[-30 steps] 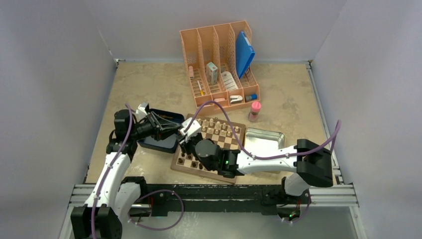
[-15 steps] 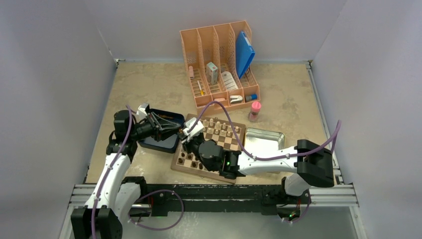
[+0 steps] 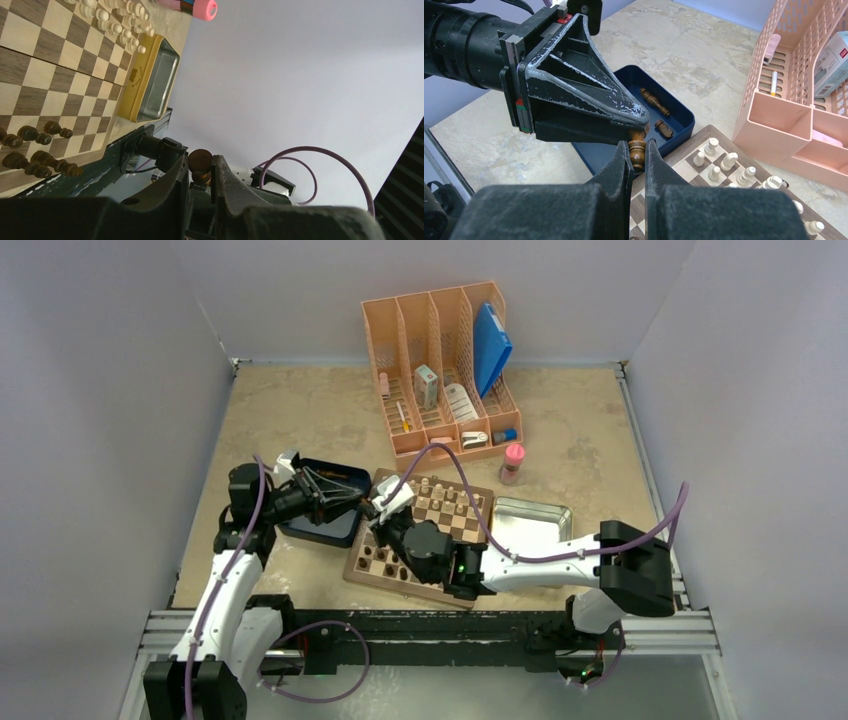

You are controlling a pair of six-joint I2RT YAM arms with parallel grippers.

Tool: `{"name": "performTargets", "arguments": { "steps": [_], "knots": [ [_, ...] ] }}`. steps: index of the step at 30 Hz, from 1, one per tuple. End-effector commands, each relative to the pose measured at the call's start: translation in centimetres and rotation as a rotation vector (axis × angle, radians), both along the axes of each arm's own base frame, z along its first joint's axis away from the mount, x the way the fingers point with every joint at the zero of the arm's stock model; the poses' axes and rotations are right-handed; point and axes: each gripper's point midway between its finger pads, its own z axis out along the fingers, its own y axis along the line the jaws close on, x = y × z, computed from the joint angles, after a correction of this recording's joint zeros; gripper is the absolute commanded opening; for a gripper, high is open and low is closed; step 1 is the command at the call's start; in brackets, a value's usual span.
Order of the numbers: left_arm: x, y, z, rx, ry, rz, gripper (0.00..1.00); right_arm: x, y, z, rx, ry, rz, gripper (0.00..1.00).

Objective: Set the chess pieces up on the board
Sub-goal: Place the chess piece on the chessboard.

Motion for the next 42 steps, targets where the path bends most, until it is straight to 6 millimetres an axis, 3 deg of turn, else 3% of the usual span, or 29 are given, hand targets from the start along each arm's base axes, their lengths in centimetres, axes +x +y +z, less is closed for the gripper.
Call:
{"name": "performTargets", "arguments": {
  "steps": [1, 2, 4, 8, 14, 20, 24, 30, 36, 42],
  "knots": [
    [0.3, 0.0, 0.7, -0.018, -0.017, 0.008, 0.20, -0.2, -0.4, 3.5, 0.123, -0.001, 0.002, 0.00],
    [0.4, 0.1, 0.5, -0.015, -0.022, 0.012, 0.30, -0.4, -0.3, 3.4, 0.120, 0.006, 0.010, 0.00],
    [0.7, 0.1, 0.3, -0.010, -0.025, 0.013, 0.40, -0.5, -0.3, 3.2, 0.107, 0.042, 0.013, 0.00],
    [1.8, 0.2, 1.0, 0.081, -0.189, -0.017, 0.48, -0.7, -1.8, 2.2, 0.033, 0.134, -0.010, 0.00],
    [3.8, 1.8, -0.3, 0.354, -0.340, -0.002, 0.57, -2.2, -5.2, 0.4, -0.065, 0.286, 0.016, 0.00],
    [5.3, 4.9, -2.4, 0.691, -0.492, 0.009, 0.63, -5.8, -8.1, -4.6, -0.252, 0.532, 0.066, 0.00],
    [5.8, 7.2, -4.2, 0.854, -0.466, 0.046, 0.65, -8.0, -9.8, -7.5, -0.342, 0.661, 0.078, 0.00],
    [5.9, 7.8, -4.6, 0.894, -0.466, 0.056, 0.72, -9.2, -11.5, -8.9, -0.409, 0.747, 0.058, 0.00],
    [5.3, 8.5, -4.8, 0.941, -0.466, 0.086, 0.85, -10.1, -12.9, -12.3, -0.595, 0.831, 0.036, 0.00],
    [5.2, 9.8, -4.0, 1.005, -0.477, 0.173, 0.96, -9.9, -12.4, -12.3, -0.624, 0.849, 0.040, 0.00]
  ]
}}
